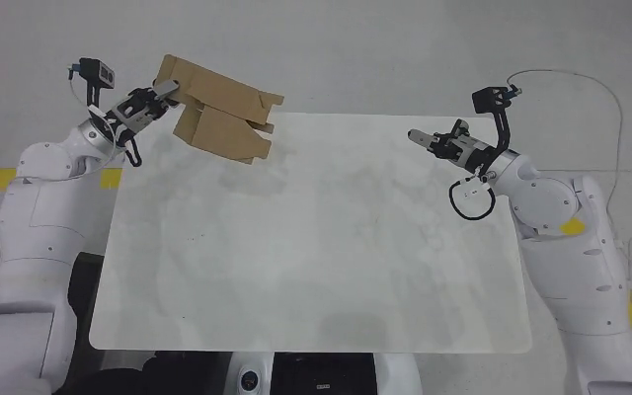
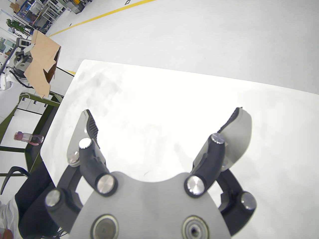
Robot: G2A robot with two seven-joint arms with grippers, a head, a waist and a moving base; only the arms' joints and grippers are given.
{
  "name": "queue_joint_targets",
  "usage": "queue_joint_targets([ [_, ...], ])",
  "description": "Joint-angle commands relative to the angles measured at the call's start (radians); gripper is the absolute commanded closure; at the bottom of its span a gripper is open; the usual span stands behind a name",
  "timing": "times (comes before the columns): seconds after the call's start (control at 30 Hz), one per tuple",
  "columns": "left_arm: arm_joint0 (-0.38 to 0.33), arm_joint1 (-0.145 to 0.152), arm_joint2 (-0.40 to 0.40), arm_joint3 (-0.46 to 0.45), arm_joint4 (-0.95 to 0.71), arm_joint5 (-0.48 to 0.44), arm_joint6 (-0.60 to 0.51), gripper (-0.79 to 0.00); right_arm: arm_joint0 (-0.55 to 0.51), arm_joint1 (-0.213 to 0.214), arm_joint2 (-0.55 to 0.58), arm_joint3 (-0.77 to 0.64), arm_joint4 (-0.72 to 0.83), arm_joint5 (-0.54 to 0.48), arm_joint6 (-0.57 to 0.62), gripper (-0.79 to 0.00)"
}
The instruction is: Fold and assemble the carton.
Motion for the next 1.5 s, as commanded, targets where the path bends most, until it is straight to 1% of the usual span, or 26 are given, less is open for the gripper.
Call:
queue_joint_targets([
  [0.0,-0.009,-0.015,0.034,-0.004,0.0,0.009,0.008,0.0,0.0,0.0,0.0,0.0,0.0,0.0,0.0,-0.785],
  [0.13,-0.023,-0.045,0.098,-0.006,0.028,0.007,0.04,0.0,0.0,0.0,0.0,0.0,0.0,0.0,0.0,-0.785],
  [0.33,-0.031,-0.084,0.18,-0.043,0.062,-0.012,0.039,0.0,0.0,0.0,0.0,0.0,0.0,0.0,0.0,-0.785],
  [0.53,-0.008,-0.111,0.244,-0.08,0.077,-0.036,-0.021,0.0,0.0,0.0,0.0,0.0,0.0,0.0,0.0,-0.785],
  [0.67,0.015,-0.122,0.271,-0.09,0.084,-0.069,-0.068,0.0,0.0,0.0,0.0,0.0,0.0,0.0,0.0,-0.785],
  [0.73,0.028,-0.126,0.276,-0.097,0.064,-0.071,-0.092,0.0,0.0,0.0,0.0,0.0,0.0,0.0,0.0,-0.785],
  [0.87,0.046,-0.127,0.289,-0.133,0.051,-0.07,-0.183,0.0,0.0,0.0,0.0,0.0,0.0,0.0,0.0,-0.785],
  [0.97,0.065,-0.122,0.301,-0.188,0.056,-0.04,-0.214,0.0,-0.009,0.0,-0.002,-0.002,-0.002,0.0,-0.006,-0.785],
  [1.03,0.076,-0.116,0.305,-0.224,0.064,-0.021,-0.233,0.0,-0.019,0.0,-0.006,-0.008,0.016,-0.007,0.017,-0.785],
  [1.13,0.093,-0.104,0.309,-0.271,0.071,-0.007,-0.247,0.0,-0.021,-0.001,-0.01,0.014,0.101,-0.052,0.052,-0.785],
  [1.2,0.1,-0.096,0.308,-0.287,0.067,0.001,-0.254,0.0,-0.02,-0.004,-0.013,0.043,0.191,-0.083,0.076,-0.785],
  [1.27,0.104,-0.09,0.311,-0.311,0.054,0.021,-0.275,0.0,-0.005,-0.005,-0.025,0.069,0.253,-0.125,0.134,-0.785],
  [1.4,0.11,-0.074,0.318,-0.351,0.031,0.053,-0.307,0.0,0.035,-0.014,-0.078,0.15,0.434,-0.209,0.254,-0.785],
  [1.47,0.111,-0.067,0.318,-0.361,0.012,0.065,-0.319,0.0,0.064,-0.021,-0.114,0.198,0.515,-0.231,0.326,-0.785],
])
